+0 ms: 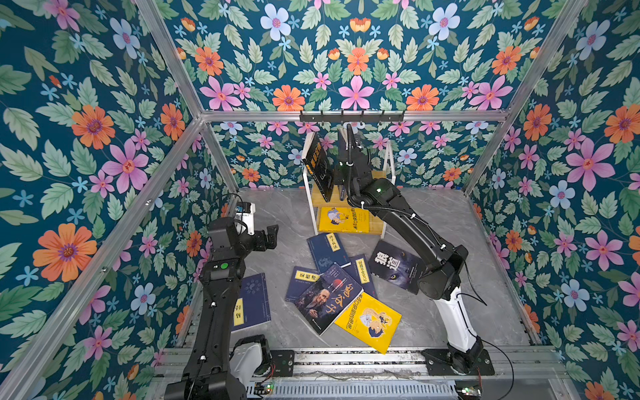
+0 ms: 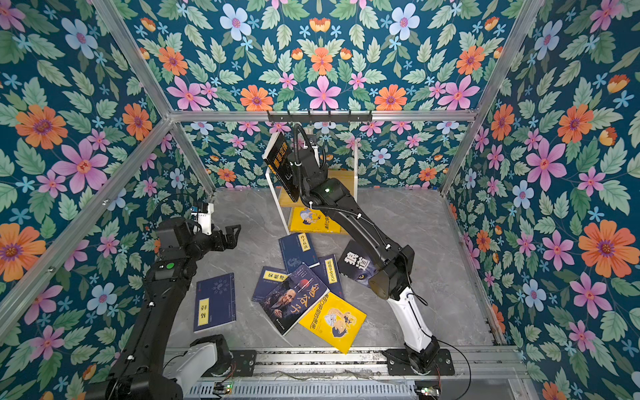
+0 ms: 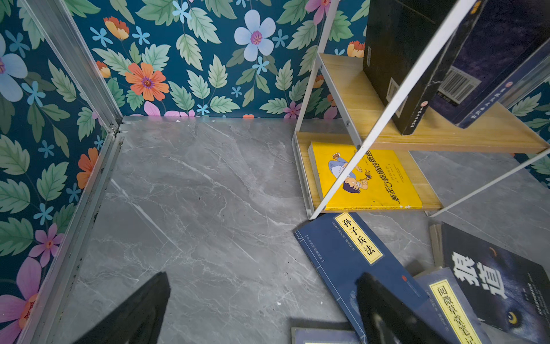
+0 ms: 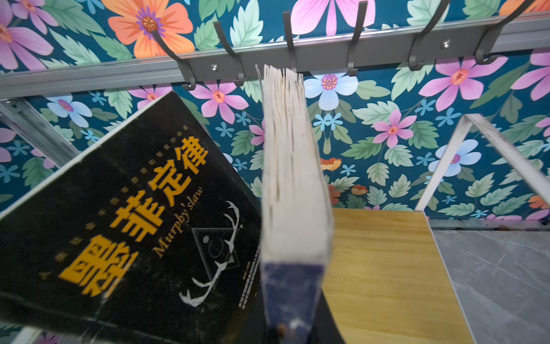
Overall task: Stacking books/files
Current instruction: Place the book on the bookshelf.
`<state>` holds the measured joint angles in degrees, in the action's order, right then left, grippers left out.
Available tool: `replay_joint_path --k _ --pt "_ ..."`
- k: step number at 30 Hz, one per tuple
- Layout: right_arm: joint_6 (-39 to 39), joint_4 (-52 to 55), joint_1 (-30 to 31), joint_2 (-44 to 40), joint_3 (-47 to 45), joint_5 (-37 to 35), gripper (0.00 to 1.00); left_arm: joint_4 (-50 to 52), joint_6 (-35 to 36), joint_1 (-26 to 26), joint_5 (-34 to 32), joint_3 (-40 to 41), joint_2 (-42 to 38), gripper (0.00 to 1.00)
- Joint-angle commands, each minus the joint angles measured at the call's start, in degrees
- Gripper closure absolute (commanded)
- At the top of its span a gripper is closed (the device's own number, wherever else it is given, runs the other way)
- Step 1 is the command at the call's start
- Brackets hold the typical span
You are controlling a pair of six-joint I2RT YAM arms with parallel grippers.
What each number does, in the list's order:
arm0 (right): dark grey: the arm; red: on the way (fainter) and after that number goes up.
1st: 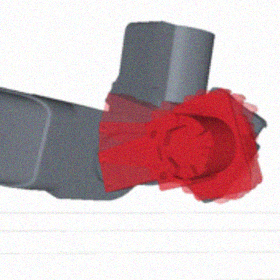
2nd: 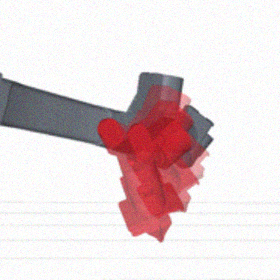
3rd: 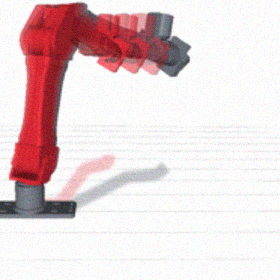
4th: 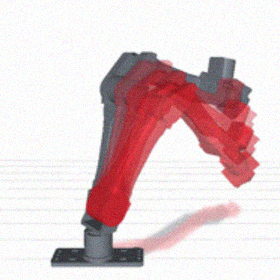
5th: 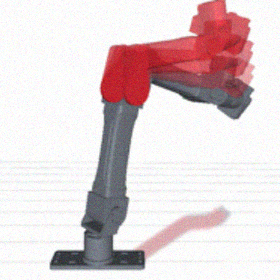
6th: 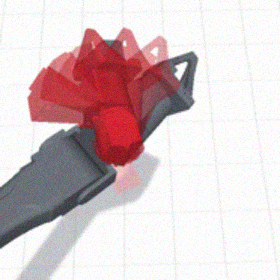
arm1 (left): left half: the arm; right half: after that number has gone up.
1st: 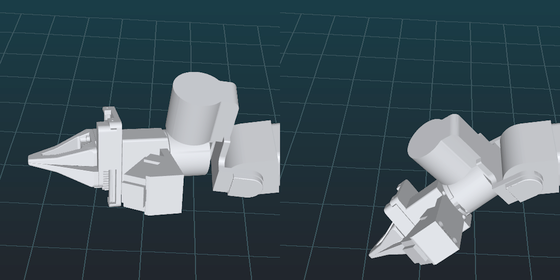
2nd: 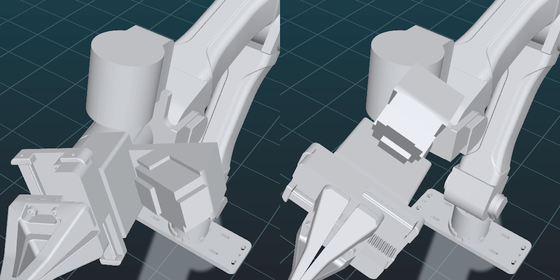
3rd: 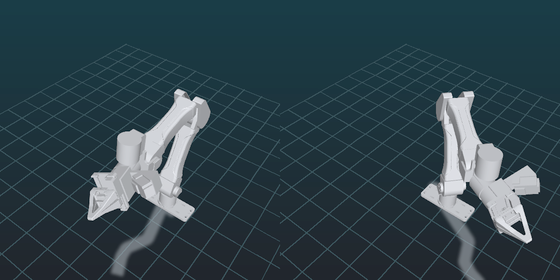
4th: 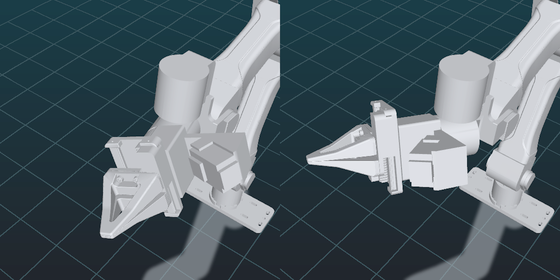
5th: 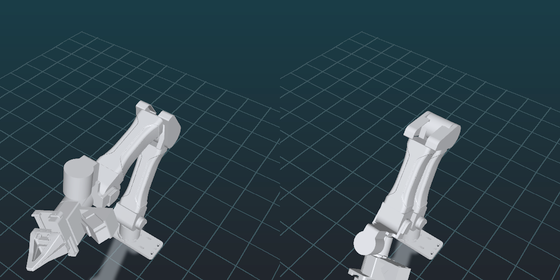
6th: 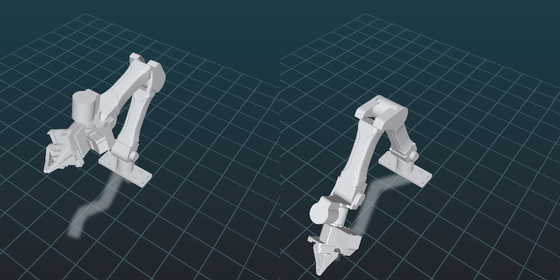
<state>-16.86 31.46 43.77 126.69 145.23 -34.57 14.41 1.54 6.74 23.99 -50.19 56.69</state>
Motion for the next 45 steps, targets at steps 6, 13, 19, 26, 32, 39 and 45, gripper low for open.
replay_joint_path --k 6,13,19,26,32,39,45 --pt "-0.1 -2.6 1.1 -0.4 -2.1 2.3 0.91 -2.1 -0.2 0.0 0.7 0.4 -0.2 0.00" --pt "2.6 -6.0 1.3 1.0 -2.4 6.4 0.79 -2.2 -0.3 0.0 0.8 0.6 -0.3 0.00" --pt "4.8 -8.6 1.3 1.2 -3.3 9.9 0.65 -2.1 -0.3 0.1 0.5 0.4 -0.2 0.00" --pt "5.3 -11.3 1.3 -1.0 -7.0 16.2 0.56 -2.1 -0.3 0.1 0.5 0.5 0.1 0.00" --pt "5.9 -16.4 1.3 -9.1 -18.6 22.2 0.48 -2.1 -0.3 0.1 0.5 0.3 0.6 0.00" --pt "10.1 -22.7 1.0 -20.7 -36.4 21.9 0.46 -2.3 -0.7 0.7 0.9 0.5 0.9 0.00" --pt "6.8 -17.3 -4.8 -17.3 -33.3 20.5 0.77 -2.4 -1.0 1.5 1.4 0.7 0.9 0.00"
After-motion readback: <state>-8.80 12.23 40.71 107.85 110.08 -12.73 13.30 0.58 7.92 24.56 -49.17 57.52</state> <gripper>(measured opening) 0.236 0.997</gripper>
